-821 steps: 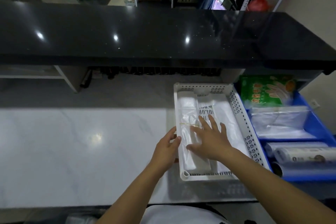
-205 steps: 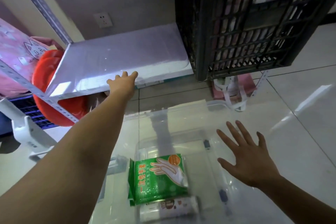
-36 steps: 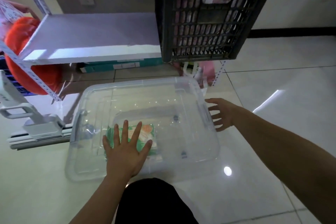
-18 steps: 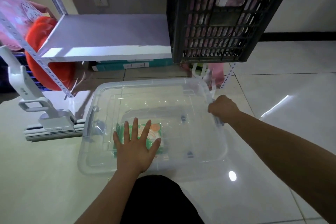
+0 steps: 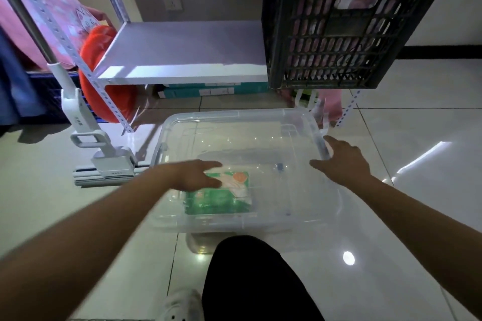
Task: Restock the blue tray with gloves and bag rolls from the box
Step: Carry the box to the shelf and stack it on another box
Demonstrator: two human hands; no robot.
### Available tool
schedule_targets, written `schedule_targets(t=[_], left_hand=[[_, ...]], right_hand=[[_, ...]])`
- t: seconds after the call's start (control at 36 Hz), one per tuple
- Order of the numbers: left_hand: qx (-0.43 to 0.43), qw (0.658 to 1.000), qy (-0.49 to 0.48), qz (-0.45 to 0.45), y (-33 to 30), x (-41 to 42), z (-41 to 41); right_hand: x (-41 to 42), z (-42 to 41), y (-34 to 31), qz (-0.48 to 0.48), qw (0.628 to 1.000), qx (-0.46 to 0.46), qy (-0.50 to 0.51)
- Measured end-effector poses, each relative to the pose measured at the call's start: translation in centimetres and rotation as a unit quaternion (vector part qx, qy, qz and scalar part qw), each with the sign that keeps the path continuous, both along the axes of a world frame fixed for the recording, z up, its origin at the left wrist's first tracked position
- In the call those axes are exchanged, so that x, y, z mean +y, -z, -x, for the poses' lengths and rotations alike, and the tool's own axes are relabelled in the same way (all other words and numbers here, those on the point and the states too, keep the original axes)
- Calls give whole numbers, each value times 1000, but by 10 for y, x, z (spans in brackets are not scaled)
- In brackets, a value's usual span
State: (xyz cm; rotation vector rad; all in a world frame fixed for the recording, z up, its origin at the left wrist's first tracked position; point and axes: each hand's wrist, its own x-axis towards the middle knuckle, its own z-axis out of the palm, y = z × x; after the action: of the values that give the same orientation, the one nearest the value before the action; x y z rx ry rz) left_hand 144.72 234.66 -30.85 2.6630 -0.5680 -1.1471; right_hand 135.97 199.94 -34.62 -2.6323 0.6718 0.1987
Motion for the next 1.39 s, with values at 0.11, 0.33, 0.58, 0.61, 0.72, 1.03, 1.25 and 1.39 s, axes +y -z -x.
schedule_targets(t=[0.11,0.33,0.58,0.61,0.72,1.03,1.25,1.39], left_hand=[[-36,996,-67,46,-33,61,-12],[-95,904,-363,206,34,176,58],[132,724,-512,443,124,148,117],[135,707,-514,467,126,141,116],[136,643,-540,526,132,129,109],[142,616,-549,547,96,148,89],[111,589,-570,562,31,186,82],[77,572,-557,598,-19,197,67]], right_hand=[[-4,55,6,-92,991,-90,-27],[23,137,52,-416,868,-136,235],[54,146,72,-558,744,-183,318],[54,143,73,-566,737,-186,319],[54,135,72,-586,722,-192,313],[69,111,33,-618,709,-207,269],[94,77,-22,-644,702,-198,230],[106,45,-62,-654,697,-217,198]])
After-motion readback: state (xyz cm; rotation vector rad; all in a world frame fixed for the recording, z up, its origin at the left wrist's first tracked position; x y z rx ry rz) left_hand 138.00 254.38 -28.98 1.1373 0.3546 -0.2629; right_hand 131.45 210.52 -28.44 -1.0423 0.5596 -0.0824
